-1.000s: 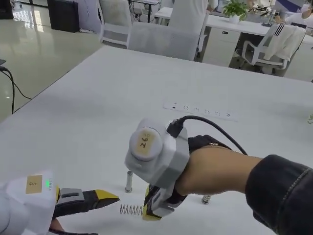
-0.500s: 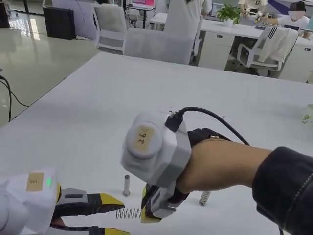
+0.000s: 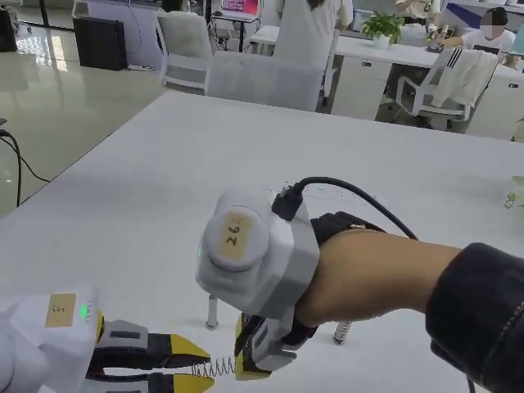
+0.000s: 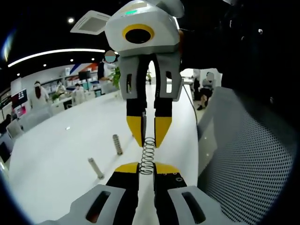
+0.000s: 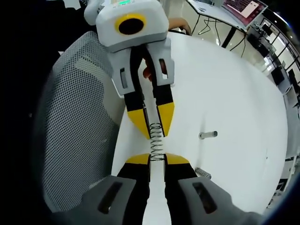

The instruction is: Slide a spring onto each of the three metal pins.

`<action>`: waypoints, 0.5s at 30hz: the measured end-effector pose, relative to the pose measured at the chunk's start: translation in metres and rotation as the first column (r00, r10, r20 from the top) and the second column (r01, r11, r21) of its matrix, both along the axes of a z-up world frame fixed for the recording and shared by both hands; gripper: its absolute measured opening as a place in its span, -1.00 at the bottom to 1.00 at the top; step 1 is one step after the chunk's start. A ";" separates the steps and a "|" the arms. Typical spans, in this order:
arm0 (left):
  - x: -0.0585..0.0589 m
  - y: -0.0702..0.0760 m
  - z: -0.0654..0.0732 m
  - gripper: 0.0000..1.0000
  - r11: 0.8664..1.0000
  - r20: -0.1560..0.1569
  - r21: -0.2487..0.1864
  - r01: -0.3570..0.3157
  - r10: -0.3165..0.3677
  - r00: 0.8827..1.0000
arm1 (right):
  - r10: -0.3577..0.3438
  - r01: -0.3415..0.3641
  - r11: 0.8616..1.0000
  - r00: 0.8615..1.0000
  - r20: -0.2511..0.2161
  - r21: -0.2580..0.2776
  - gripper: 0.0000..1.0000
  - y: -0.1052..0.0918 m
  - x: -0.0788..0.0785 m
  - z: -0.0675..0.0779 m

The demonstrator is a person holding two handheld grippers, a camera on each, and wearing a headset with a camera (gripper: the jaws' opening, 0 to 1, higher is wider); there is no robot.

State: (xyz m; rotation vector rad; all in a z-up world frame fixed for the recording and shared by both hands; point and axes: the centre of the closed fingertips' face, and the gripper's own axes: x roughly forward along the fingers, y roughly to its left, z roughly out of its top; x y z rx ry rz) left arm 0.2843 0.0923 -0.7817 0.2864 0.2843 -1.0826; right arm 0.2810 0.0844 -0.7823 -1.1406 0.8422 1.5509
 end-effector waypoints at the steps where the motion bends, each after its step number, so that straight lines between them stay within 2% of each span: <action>1: 0.000 0.000 -0.001 -0.94 1.000 -0.002 0.003 0.000 0.000 1.000 | 0.000 0.000 1.000 1.000 -0.001 0.004 -0.85 0.001 0.000 0.002; 10: 0.002 -0.001 -0.002 -0.95 1.000 -0.006 0.006 0.000 0.000 1.000 | 0.013 -0.014 0.997 1.000 0.006 0.074 -0.85 0.015 -0.003 0.022; 15: 0.001 -0.001 -0.002 -0.95 1.000 -0.008 0.002 0.001 -0.001 1.000 | 0.029 -0.030 0.995 0.999 0.015 0.098 -0.85 0.023 -0.008 0.027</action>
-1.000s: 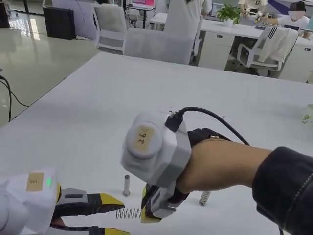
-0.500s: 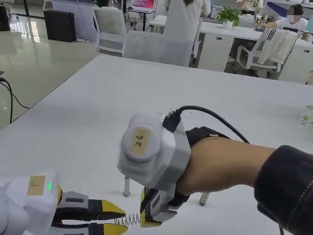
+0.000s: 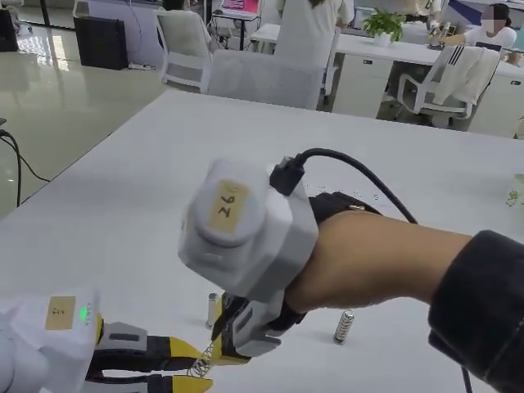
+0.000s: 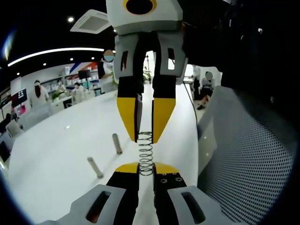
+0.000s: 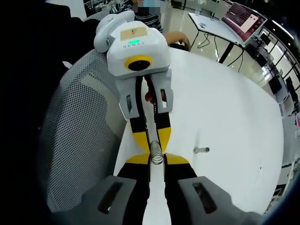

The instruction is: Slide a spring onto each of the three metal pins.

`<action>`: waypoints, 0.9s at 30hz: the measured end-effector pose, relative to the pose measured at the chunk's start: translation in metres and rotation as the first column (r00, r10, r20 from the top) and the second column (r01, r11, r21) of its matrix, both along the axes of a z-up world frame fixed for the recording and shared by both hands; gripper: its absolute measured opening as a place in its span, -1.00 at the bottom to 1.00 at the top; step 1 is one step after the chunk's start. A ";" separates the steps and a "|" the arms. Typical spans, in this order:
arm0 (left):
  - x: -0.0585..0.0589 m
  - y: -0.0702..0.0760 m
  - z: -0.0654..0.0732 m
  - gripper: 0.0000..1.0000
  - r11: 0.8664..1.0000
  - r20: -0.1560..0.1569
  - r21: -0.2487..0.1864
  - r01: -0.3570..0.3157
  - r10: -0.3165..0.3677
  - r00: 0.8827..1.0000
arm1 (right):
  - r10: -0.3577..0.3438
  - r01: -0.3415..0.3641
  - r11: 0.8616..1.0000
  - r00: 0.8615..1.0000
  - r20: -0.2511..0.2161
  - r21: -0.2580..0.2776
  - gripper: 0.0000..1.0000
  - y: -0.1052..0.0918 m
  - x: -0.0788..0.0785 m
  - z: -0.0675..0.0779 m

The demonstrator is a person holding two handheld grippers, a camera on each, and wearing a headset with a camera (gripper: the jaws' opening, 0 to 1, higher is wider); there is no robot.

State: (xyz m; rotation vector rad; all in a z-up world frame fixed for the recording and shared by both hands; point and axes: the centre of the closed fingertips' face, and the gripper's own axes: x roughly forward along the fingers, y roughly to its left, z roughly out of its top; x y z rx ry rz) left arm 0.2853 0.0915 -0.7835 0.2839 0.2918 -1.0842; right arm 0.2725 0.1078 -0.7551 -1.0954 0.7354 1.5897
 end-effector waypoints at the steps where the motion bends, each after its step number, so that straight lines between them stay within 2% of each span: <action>1: 0.000 0.000 0.000 -0.95 1.000 0.000 -0.002 0.000 0.000 1.000 | 0.003 -0.003 1.000 1.000 0.001 0.006 -0.85 0.002 -0.001 0.001; 4: 0.000 -0.001 0.003 -0.94 1.000 0.003 -0.015 -0.001 0.001 1.000 | 0.014 -0.014 1.000 1.000 0.008 0.026 -0.85 0.007 -0.003 0.006; 10: 0.001 -0.001 0.004 -0.94 1.000 0.005 -0.023 -0.005 0.005 1.000 | 0.020 -0.021 0.999 1.000 0.016 0.030 -0.85 0.009 -0.002 0.007; 18: -0.001 -0.002 0.005 -0.95 1.000 0.009 -0.025 0.001 -0.001 1.000 | 0.015 -0.015 0.999 1.000 0.000 0.036 -0.74 0.011 -0.003 0.006; 27: 0.000 -0.002 0.009 -0.95 0.999 0.021 -0.036 0.001 0.000 1.000 | 0.019 -0.019 1.000 1.000 -0.014 -0.005 -0.76 0.009 -0.005 -0.005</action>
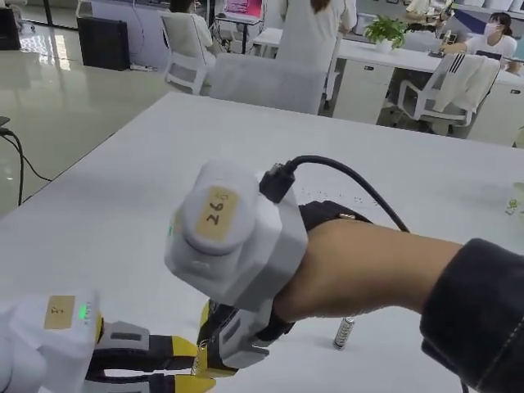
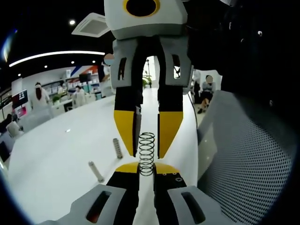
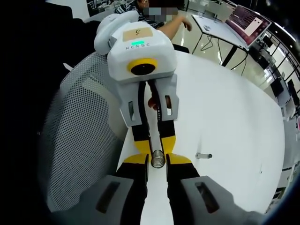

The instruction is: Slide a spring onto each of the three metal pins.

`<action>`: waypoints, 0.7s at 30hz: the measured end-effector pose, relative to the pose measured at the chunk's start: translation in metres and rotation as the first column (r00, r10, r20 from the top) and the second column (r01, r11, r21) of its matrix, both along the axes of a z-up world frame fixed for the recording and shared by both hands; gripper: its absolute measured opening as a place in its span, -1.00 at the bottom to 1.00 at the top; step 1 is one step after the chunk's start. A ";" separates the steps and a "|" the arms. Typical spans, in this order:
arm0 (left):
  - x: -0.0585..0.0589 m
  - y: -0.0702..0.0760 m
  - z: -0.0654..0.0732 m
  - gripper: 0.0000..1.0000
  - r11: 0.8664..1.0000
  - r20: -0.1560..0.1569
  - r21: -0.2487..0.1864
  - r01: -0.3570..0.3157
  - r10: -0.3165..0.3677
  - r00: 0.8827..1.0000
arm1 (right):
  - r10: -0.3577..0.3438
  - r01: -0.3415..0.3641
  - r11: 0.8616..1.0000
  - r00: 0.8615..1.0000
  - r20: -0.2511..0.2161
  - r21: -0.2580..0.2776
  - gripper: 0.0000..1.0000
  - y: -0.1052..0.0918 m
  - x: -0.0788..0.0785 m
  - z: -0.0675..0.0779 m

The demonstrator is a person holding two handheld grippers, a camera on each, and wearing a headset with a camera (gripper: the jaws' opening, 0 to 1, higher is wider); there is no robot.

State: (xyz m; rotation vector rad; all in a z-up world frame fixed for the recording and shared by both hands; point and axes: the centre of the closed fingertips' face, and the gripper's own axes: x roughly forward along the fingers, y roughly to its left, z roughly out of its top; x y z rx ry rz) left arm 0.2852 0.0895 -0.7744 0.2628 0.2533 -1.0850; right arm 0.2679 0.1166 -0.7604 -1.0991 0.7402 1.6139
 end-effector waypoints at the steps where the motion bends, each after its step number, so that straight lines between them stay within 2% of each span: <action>1: 0.000 0.000 0.001 -0.95 1.000 0.002 -0.001 0.002 -0.002 1.000 | 0.001 -0.001 1.000 1.000 0.001 -0.002 -0.77 0.000 0.000 0.000; 5: 0.001 0.001 0.003 -0.95 1.000 0.007 -0.013 -0.005 0.005 1.000 | 0.000 0.000 1.000 1.000 0.000 -0.008 -0.79 -0.001 0.001 -0.002; 8: 0.002 0.000 0.008 -0.95 0.999 0.000 -0.047 -0.012 0.012 1.000 | 0.000 0.000 1.000 1.000 0.002 -0.012 -0.80 -0.001 0.001 -0.004; 14: 0.000 -0.001 0.004 -0.95 1.000 0.000 -0.030 -0.006 0.006 1.000 | -0.005 0.005 1.000 1.000 -0.002 -0.019 -0.83 -0.001 0.002 -0.005; 21: 0.001 0.000 0.004 -0.94 0.999 -0.020 -0.048 -0.016 0.015 1.000 | -0.014 0.014 1.000 1.000 -0.004 -0.020 -0.83 0.000 0.004 -0.005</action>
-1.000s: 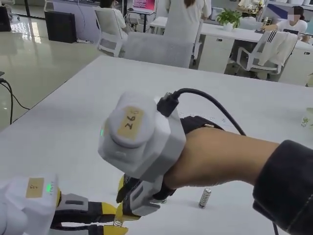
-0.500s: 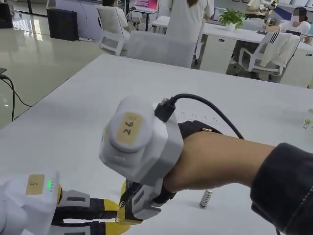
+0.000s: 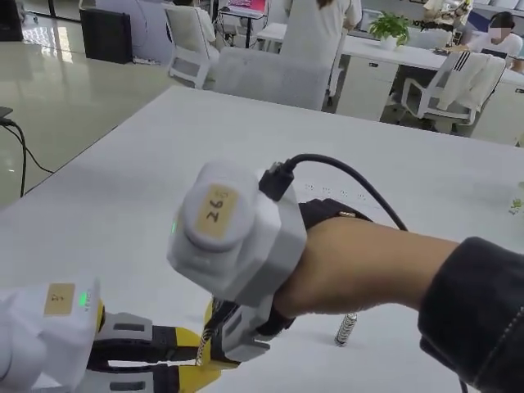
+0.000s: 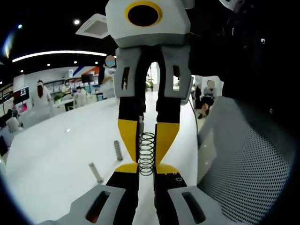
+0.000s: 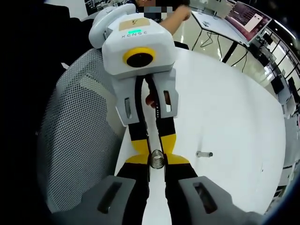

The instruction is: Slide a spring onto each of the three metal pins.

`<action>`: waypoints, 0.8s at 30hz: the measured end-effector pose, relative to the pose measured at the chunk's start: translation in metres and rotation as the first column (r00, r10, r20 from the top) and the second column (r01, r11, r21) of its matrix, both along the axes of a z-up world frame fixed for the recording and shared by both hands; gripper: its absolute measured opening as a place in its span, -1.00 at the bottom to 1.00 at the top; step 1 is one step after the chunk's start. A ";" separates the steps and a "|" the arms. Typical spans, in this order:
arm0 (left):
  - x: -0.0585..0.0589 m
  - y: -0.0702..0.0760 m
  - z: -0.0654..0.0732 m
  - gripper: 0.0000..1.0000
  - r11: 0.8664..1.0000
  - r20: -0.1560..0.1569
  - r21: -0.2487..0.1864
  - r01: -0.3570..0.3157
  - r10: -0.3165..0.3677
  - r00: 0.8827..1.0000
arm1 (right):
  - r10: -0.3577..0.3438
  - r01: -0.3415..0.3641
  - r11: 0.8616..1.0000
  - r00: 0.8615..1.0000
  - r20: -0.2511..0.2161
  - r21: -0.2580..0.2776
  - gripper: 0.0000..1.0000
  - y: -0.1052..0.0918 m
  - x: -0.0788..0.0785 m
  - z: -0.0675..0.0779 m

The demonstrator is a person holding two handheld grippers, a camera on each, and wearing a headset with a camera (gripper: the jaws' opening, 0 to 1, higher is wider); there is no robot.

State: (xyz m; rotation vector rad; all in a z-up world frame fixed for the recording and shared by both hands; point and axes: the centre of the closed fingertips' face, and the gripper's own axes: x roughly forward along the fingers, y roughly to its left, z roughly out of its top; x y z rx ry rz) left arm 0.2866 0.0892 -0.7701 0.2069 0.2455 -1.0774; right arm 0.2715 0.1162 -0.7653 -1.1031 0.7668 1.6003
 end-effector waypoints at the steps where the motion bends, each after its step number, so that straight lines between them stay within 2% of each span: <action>1: 0.000 0.000 0.000 -0.93 1.000 -0.002 0.000 -0.002 0.002 1.000 | -0.002 0.002 1.000 1.000 0.000 0.000 -0.83 0.000 0.000 0.000; 5: 0.001 0.001 -0.003 -0.75 1.000 -0.021 -0.004 -0.012 0.012 1.000 | -0.007 0.007 1.000 1.000 0.000 0.001 -0.83 0.000 0.001 0.000; 13: 0.003 0.007 -0.009 -0.54 0.999 -0.049 -0.018 -0.047 0.046 0.998 | -0.020 0.020 1.000 1.000 0.007 -0.014 -0.83 -0.005 0.007 -0.002; 17: 0.005 0.012 -0.014 -0.31 0.997 -0.068 -0.016 -0.079 0.077 0.995 | -0.032 0.032 0.999 0.999 0.010 -0.018 -0.83 -0.008 0.011 -0.002; 24: 0.004 0.019 -0.019 -0.17 0.993 -0.088 -0.026 -0.119 0.116 0.989 | -0.057 0.058 0.998 0.998 0.022 -0.028 -0.83 -0.015 0.022 -0.002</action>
